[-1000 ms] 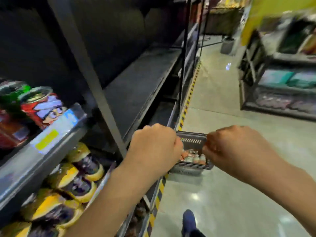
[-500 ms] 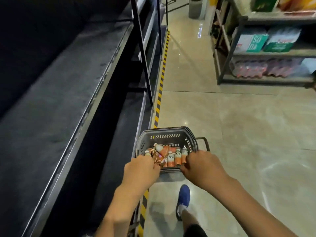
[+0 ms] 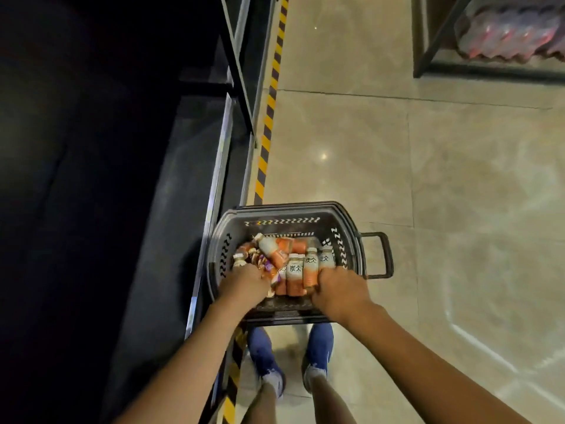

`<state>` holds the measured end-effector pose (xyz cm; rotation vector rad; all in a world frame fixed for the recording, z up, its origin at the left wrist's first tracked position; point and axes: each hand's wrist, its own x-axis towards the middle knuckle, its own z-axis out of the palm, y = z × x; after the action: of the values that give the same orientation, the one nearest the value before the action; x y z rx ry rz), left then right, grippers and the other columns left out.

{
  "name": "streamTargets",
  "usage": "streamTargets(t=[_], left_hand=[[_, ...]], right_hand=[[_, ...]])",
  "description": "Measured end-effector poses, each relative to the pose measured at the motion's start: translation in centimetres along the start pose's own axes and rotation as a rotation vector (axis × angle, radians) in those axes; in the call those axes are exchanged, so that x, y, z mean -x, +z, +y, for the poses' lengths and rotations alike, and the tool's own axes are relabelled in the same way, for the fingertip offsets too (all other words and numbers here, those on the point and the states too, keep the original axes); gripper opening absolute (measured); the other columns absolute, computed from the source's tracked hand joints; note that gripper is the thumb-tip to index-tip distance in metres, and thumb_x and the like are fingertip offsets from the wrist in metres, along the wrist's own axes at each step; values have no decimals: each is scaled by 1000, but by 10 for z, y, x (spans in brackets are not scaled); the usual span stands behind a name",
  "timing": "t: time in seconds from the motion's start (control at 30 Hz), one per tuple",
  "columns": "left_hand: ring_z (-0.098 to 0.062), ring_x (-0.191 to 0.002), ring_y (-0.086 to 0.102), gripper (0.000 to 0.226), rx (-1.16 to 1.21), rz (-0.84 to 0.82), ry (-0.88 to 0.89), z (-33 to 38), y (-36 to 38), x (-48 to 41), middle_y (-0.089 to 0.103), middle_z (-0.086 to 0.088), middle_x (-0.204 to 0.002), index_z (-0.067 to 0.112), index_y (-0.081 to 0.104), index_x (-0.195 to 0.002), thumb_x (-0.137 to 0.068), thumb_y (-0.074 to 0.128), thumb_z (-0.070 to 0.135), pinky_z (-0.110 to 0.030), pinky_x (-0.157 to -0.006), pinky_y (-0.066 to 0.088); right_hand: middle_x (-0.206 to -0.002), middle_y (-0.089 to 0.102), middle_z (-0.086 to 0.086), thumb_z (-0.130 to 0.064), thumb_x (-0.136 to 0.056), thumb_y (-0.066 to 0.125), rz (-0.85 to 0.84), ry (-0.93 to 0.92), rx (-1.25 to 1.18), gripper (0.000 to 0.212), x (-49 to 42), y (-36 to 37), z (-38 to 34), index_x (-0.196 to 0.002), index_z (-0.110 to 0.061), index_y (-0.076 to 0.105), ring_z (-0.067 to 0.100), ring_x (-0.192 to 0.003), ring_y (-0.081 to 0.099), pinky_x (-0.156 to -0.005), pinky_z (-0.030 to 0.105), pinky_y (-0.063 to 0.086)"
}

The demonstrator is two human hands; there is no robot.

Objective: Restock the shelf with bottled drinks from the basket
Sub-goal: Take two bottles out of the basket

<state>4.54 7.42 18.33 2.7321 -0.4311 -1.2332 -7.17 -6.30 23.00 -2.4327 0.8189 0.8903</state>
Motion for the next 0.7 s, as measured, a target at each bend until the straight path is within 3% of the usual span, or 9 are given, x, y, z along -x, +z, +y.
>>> streamTargets(t=[0.17,0.3,0.4,0.5,0.57,0.63,0.7], left_hand=[[-26,-73,55,32,72,67,-129,-33,75,-131,60,-6,-75,12,60,-76,-95,50,35,-31,-63,42],[-30,-86,61,32,242,50,-212,-68,145,-220,70,-12,-98,10,68,-99,-93,56,39,-29,-71,41],[-33,-105,64,50,329,-1,-306,-84,194,-280,69,-12,-114,11,60,-120,-88,61,49,-33,-82,48],[-34,-112,62,64,373,17,-366,-89,231,-324,63,-13,-125,10,49,-131,-84,65,51,-39,-87,52],[-35,-115,60,69,345,70,-430,-87,244,-343,59,-17,-129,4,44,-133,-85,66,47,-38,-81,50],[-33,-114,60,70,243,99,-448,-85,250,-354,58,-16,-128,5,43,-133,-87,61,54,-37,-75,48],[-30,-114,60,60,123,115,-430,-84,258,-365,57,-13,-129,9,40,-132,-91,61,46,-39,-78,52]], right_hand=[[-112,68,11,-43,-95,54,-88,42,-84,37,-151,88,-10,-108,-11,65,29,-103,64,-81,33,49],[-119,66,13,-39,-94,57,-123,66,-250,40,-262,167,-23,-121,-10,60,32,-108,63,-88,36,51],[-142,48,22,-38,-91,63,-126,91,-326,64,-331,218,-32,-142,-7,40,38,-124,53,-104,42,45],[-158,27,24,-40,-89,65,-97,146,-332,70,-381,255,-36,-144,-7,35,40,-143,31,-112,44,37],[-163,15,20,-47,-89,64,-84,182,-337,74,-404,274,-38,-144,-10,33,38,-148,22,-112,48,37],[-163,18,17,-57,-86,64,-77,233,-328,79,-422,290,-41,-143,-12,32,37,-148,22,-109,51,39],[-161,23,17,-64,-84,61,-73,281,-323,81,-437,301,-45,-140,-14,33,37,-148,24,-109,53,38]])
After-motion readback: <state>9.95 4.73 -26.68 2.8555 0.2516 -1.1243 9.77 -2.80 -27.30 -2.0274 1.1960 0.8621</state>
